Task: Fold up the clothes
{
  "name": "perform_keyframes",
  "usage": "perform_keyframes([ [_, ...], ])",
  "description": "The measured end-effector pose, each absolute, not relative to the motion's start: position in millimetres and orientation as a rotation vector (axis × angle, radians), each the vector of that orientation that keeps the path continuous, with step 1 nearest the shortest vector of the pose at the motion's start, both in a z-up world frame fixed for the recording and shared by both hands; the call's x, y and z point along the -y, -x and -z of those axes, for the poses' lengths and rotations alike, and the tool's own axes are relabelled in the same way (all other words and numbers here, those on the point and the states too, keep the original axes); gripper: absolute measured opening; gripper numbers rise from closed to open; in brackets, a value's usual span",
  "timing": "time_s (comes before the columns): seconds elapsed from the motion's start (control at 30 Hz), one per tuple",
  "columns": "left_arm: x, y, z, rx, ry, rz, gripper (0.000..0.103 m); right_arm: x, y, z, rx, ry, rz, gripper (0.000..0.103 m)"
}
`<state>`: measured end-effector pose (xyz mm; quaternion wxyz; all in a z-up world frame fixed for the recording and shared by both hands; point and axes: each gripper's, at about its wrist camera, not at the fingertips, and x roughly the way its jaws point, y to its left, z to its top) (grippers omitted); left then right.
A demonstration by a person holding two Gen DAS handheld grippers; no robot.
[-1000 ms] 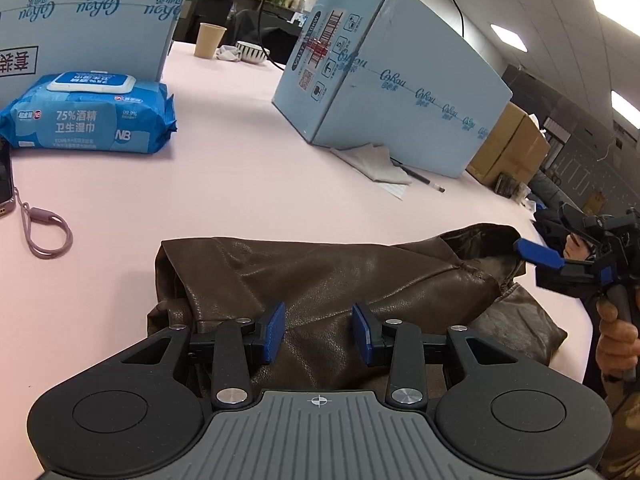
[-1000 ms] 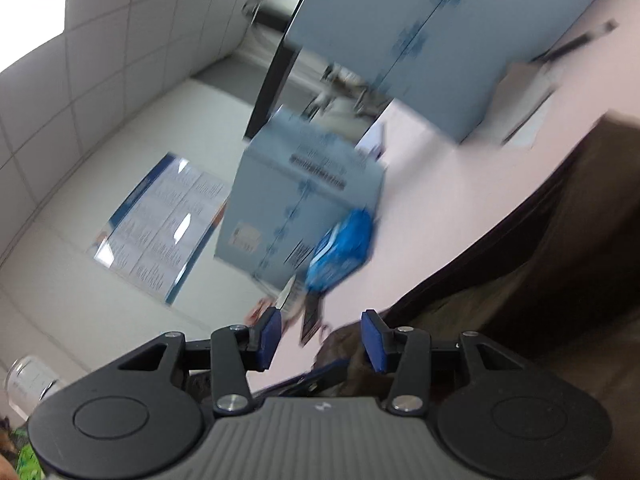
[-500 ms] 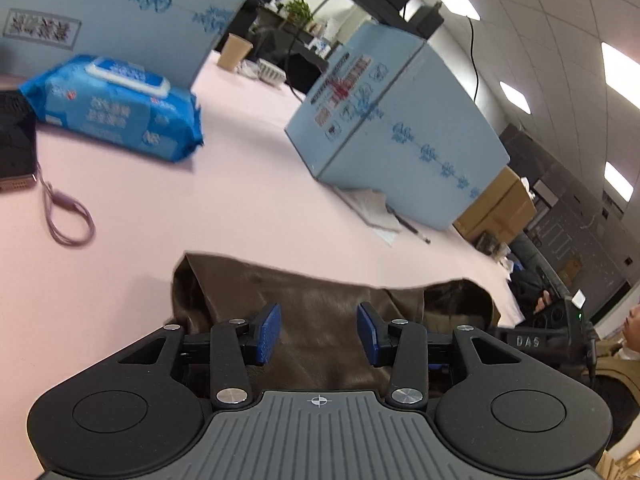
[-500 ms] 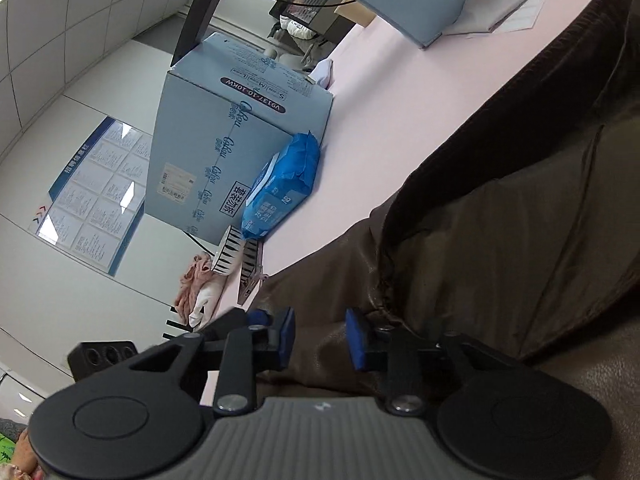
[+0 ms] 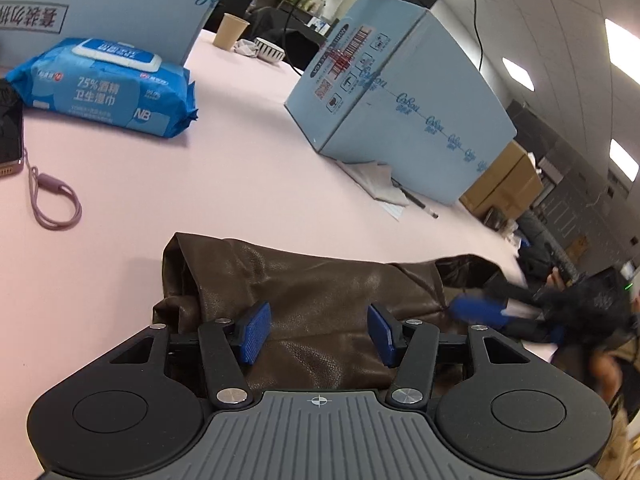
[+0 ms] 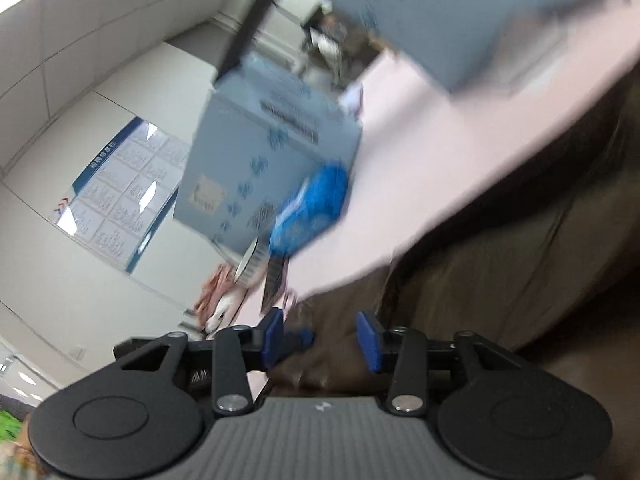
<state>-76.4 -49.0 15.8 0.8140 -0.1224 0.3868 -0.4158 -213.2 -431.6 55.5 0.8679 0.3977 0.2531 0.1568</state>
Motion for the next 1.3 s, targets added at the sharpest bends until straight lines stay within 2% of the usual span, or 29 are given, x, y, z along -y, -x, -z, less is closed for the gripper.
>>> perform_keyframes([
  [0.07, 48, 77, -16, -0.826, 0.260, 0.891, 0.053, 460, 220, -72, -0.450, -0.840, -0.244, 0.063],
  [0.13, 46, 78, -15, -0.827, 0.263, 0.893, 0.053, 491, 217, -78, -0.445, -0.836, -0.100, 0.067],
  [0.2, 47, 78, -16, -0.827, 0.257, 0.892, 0.053, 526, 206, -66, -0.514, -0.872, 0.031, 0.067],
  [0.27, 47, 78, -16, -0.827, 0.251, 0.891, 0.053, 548, 206, -42, -0.605, -0.966, 0.058, 0.060],
  [0.43, 49, 79, -18, -0.827, 0.236, 0.889, 0.053, 541, 240, -23, -0.694, -0.940, -0.007, 0.058],
  [0.47, 49, 79, -18, -0.827, 0.233, 0.888, 0.053, 538, 246, -20, -0.713, -0.905, -0.001, 0.056],
  [0.53, 50, 79, -18, -0.827, 0.227, 0.887, 0.055, 535, 251, -7, -0.714, -0.856, 0.017, 0.032],
  [0.6, 50, 79, -19, -0.827, 0.221, 0.886, 0.055, 546, 258, 5, -0.688, -0.928, 0.025, 0.021],
  [0.67, 51, 80, -22, -0.826, 0.216, 0.881, 0.055, 548, 262, 2, -0.685, -0.956, 0.017, 0.025],
  [0.73, 52, 84, -29, -0.812, 0.194, 0.880, 0.056, 547, 266, -6, -0.672, -0.956, 0.003, 0.048],
  [0.83, 56, 88, -38, -0.791, 0.150, 0.880, 0.057, 544, 287, -39, -0.595, -0.880, 0.016, 0.059],
  [1.0, 62, 86, -45, -0.782, 0.119, 0.877, 0.057, 556, 328, -58, -0.567, -0.879, 0.106, 0.062],
  [1.3, 65, 93, -60, -0.741, 0.065, 0.890, 0.058, 560, 383, -24, -0.628, -1.049, 0.140, 0.062],
])
